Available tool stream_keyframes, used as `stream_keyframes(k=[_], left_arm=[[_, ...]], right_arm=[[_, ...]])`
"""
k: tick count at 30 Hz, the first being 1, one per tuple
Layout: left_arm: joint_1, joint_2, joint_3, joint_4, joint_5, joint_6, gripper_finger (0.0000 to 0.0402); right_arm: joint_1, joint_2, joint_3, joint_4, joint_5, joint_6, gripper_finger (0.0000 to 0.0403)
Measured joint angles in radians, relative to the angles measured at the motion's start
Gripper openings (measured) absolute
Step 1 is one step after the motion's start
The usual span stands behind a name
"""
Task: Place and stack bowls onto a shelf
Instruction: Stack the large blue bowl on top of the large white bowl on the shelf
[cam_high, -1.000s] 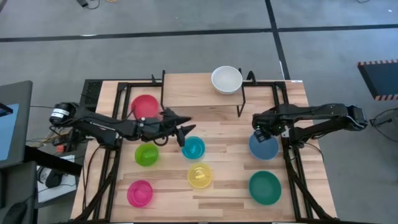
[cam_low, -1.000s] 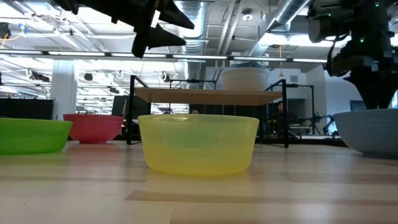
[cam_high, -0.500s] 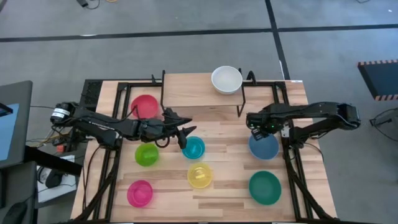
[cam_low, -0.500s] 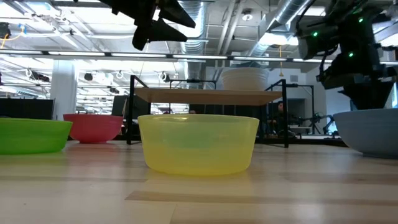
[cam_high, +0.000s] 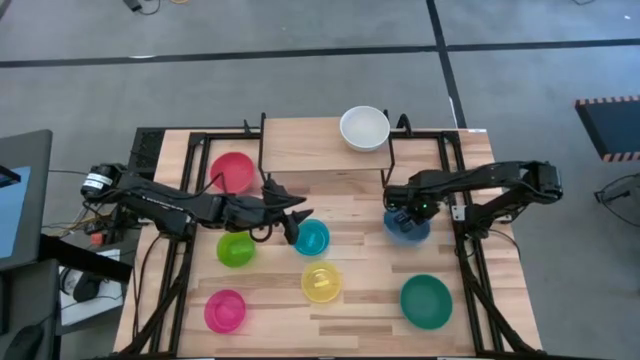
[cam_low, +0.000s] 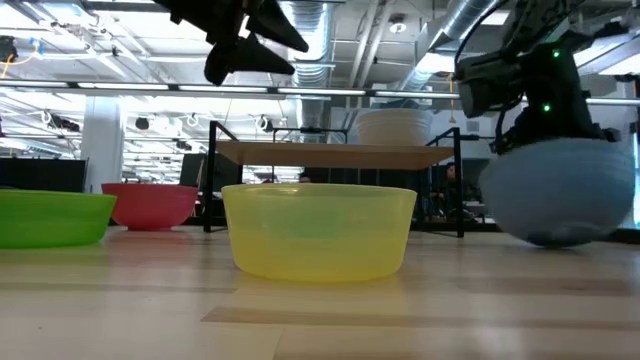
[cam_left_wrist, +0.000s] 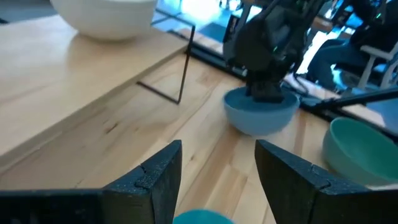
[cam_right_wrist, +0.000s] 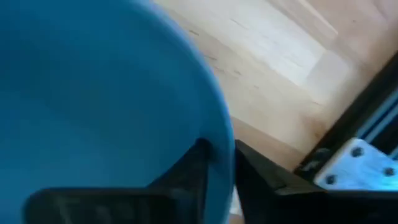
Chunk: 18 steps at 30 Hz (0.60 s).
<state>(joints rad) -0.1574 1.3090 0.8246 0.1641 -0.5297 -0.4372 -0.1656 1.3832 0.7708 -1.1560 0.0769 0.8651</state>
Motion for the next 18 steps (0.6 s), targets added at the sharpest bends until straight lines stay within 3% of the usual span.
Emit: stream_keyframes(k=[4, 12, 18], left_arm=[[0.000, 0.000, 0.000, -0.025, 0.000, -0.025, 0.0187], [0.053, 0.000, 0.000, -0.008, 0.040, -0.027, 0.0187], [0.114, 0.003, 0.027, 0.025, 0.102, -0.017, 0.0187]], right_arm=[[0.026, -0.035, 0.013, 0.014, -0.009, 0.044, 0.0036], [0.133, -0.137, 0.109, 0.014, 0.115, 0.223, 0.0032], [0.226, -0.115, 0.192, 0.040, 0.249, 0.234, 0.0032]])
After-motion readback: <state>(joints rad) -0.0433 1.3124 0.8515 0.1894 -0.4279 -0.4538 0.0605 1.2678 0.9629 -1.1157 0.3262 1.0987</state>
